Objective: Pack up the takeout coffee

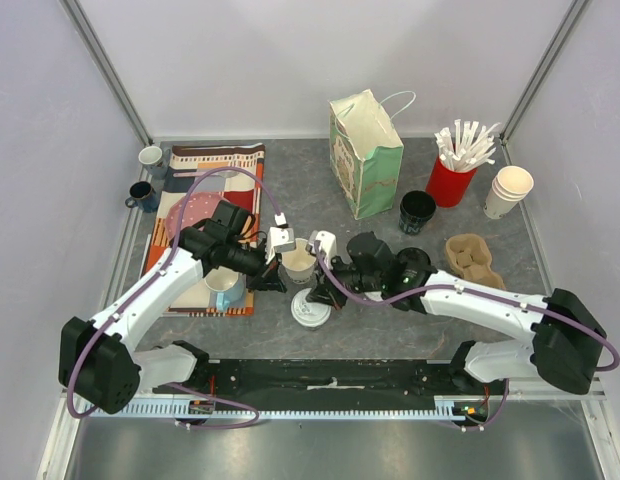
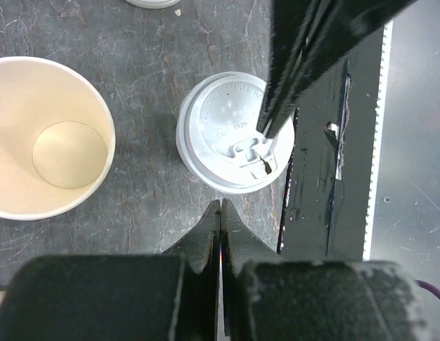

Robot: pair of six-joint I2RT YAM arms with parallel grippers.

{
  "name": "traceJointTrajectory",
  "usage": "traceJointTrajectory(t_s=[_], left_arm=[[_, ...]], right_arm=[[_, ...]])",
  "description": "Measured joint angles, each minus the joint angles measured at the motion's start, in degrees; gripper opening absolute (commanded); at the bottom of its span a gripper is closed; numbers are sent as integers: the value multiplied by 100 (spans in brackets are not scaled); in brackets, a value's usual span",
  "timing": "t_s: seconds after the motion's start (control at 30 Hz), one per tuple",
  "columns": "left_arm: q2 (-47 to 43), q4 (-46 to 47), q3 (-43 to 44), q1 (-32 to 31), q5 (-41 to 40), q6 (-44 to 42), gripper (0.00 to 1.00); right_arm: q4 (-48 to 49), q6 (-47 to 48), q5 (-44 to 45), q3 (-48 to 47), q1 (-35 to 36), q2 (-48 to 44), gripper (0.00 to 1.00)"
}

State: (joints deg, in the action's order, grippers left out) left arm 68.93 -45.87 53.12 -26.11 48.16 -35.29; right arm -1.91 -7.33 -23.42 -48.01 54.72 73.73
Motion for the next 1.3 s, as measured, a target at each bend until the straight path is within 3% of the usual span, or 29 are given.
traceJointTrajectory(t_s=[0.17, 0.37, 0.6, 0.73, 1.07, 1.3], left_arm=[[0, -9, 0, 0, -2, 0, 2], [2, -26, 0, 0, 0, 0, 2], [2, -31, 0, 0, 7, 0, 2], [2, -33, 0, 0, 15, 0, 2], [2, -33, 0, 0, 15, 0, 2], [2, -33, 0, 0, 13, 0, 2]], right_arm=[[468, -236, -96, 909, -22, 155, 0], [527, -236, -63, 857, -37, 149, 0], [-245, -92, -87, 42, -22, 155, 0], [-208, -74, -214, -365, 9, 103, 0], [396, -387, -376, 629, 28, 490, 0], [173, -245, -350, 376, 24, 535, 0]])
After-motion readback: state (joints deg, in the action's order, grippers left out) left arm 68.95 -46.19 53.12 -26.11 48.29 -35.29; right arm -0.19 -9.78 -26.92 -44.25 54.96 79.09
